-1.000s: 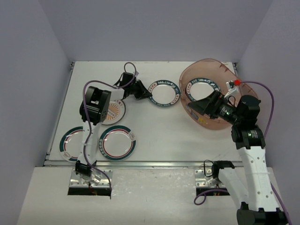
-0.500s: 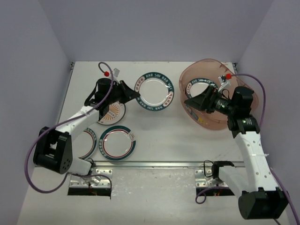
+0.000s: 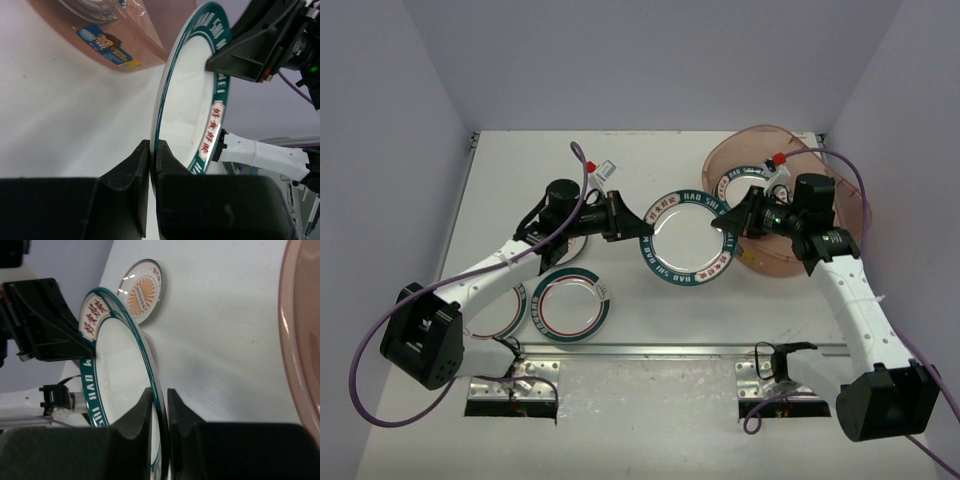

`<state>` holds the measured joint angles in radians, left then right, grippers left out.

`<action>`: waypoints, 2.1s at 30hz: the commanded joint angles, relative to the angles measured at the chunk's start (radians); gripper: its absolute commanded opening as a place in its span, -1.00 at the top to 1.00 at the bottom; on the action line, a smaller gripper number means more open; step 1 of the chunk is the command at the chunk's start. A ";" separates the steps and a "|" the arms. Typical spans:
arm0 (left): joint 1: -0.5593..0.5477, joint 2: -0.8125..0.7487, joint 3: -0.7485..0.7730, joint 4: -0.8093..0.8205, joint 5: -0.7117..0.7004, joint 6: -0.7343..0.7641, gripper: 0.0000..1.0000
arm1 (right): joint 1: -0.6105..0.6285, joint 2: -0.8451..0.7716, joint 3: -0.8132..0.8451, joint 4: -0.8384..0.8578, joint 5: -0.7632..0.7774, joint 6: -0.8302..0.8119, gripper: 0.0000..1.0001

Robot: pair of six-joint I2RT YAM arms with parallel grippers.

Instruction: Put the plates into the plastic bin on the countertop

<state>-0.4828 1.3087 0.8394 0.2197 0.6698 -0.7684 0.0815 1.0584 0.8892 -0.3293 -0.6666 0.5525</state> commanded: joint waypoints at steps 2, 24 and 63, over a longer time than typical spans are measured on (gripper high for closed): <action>0.011 -0.051 0.034 0.059 -0.049 0.005 1.00 | 0.000 -0.053 -0.018 0.031 0.000 -0.035 1.00; 0.028 -0.626 0.072 -0.683 -0.679 0.345 -1.00 | -0.265 0.131 -0.109 0.393 0.811 0.825 1.00; 0.044 -0.787 -0.015 -0.804 -1.082 0.321 -1.00 | 0.080 -0.083 0.033 0.308 0.626 0.164 -0.98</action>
<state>-0.4586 0.5514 0.7831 -0.5406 -0.1481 -0.3774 0.1079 1.1746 1.0550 -0.3619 0.1699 0.9823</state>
